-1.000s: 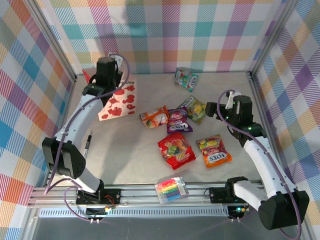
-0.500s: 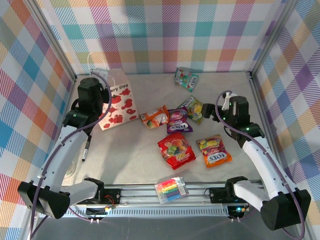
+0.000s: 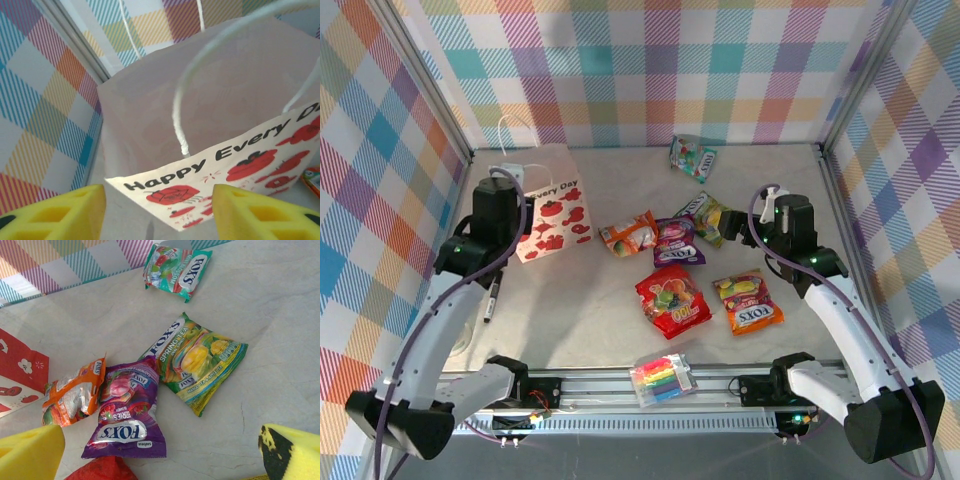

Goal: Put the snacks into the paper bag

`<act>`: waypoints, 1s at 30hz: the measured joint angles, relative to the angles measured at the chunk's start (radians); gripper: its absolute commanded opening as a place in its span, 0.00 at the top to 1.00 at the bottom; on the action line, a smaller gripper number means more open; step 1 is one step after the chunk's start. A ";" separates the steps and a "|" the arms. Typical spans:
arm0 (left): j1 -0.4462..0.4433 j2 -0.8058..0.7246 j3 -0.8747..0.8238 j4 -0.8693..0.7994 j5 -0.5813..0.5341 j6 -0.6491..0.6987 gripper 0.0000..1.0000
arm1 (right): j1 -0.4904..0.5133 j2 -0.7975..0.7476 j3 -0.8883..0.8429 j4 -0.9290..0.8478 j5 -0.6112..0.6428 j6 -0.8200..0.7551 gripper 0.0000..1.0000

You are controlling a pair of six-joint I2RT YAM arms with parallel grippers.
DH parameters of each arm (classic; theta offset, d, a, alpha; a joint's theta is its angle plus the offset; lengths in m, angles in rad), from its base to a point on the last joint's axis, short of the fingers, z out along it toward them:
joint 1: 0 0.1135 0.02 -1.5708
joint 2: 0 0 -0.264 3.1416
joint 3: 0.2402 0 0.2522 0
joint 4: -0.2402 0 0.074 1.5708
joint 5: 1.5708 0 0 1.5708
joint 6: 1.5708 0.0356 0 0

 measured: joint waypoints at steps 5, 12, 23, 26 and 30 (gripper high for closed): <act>-0.008 -0.023 0.066 -0.126 0.023 -0.101 0.38 | 0.001 0.002 0.000 0.000 -0.004 0.000 0.01; -0.069 -0.027 0.106 -0.259 0.058 -0.258 0.42 | 0.006 0.027 0.000 0.001 -0.010 -0.008 0.01; -0.377 0.242 0.362 -0.367 -0.058 -0.575 0.38 | 0.006 0.127 0.042 0.000 0.017 -0.061 0.01; -0.404 0.331 0.386 -0.381 -0.110 -0.640 0.38 | 0.006 0.133 0.045 0.001 0.024 -0.076 0.01; -0.407 0.432 0.446 -0.411 -0.207 -0.704 0.39 | 0.006 0.133 0.045 0.000 0.035 -0.097 0.01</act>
